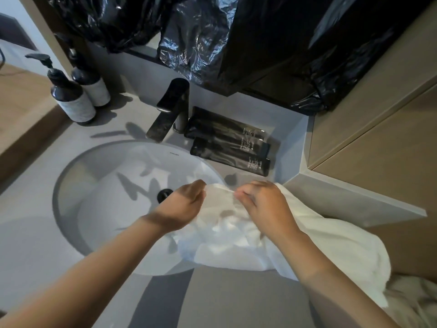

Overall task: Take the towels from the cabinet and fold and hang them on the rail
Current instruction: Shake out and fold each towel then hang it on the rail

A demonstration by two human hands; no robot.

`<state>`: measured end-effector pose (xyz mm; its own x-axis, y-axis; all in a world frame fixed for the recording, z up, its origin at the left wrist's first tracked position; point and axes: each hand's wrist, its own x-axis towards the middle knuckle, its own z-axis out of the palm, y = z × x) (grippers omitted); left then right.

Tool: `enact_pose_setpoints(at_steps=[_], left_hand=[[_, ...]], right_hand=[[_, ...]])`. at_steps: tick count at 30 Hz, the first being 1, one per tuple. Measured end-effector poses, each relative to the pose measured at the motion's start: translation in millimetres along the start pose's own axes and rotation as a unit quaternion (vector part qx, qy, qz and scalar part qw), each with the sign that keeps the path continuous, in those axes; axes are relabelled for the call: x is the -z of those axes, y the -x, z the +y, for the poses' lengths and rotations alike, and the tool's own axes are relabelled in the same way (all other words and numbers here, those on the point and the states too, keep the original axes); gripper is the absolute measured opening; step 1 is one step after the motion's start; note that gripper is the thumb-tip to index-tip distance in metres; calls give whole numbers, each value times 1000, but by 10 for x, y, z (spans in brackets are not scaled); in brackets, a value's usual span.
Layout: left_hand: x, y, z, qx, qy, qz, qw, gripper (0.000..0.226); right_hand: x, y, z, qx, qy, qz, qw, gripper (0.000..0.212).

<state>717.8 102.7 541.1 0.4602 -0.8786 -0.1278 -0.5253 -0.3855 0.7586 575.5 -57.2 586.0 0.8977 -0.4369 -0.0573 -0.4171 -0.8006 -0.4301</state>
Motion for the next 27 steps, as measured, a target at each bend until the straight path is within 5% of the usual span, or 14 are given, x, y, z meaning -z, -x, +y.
enact_pose_setpoints(at_steps=[3, 7, 15, 27], left_hand=[[111, 68, 70, 23, -9, -15, 1000, 31], [204, 147, 114, 18, -41, -29, 999, 13], [447, 279, 204, 36, -50, 120, 991, 17], [518, 421, 474, 92, 91, 192, 973, 36]], right_hand=[[39, 38, -66, -24, -22, 6, 999, 21], [92, 115, -106, -29, -4, 24, 999, 20], [308, 260, -97, -43, -18, 78, 996, 22], [531, 555, 65, -28, -55, 41, 997, 20]])
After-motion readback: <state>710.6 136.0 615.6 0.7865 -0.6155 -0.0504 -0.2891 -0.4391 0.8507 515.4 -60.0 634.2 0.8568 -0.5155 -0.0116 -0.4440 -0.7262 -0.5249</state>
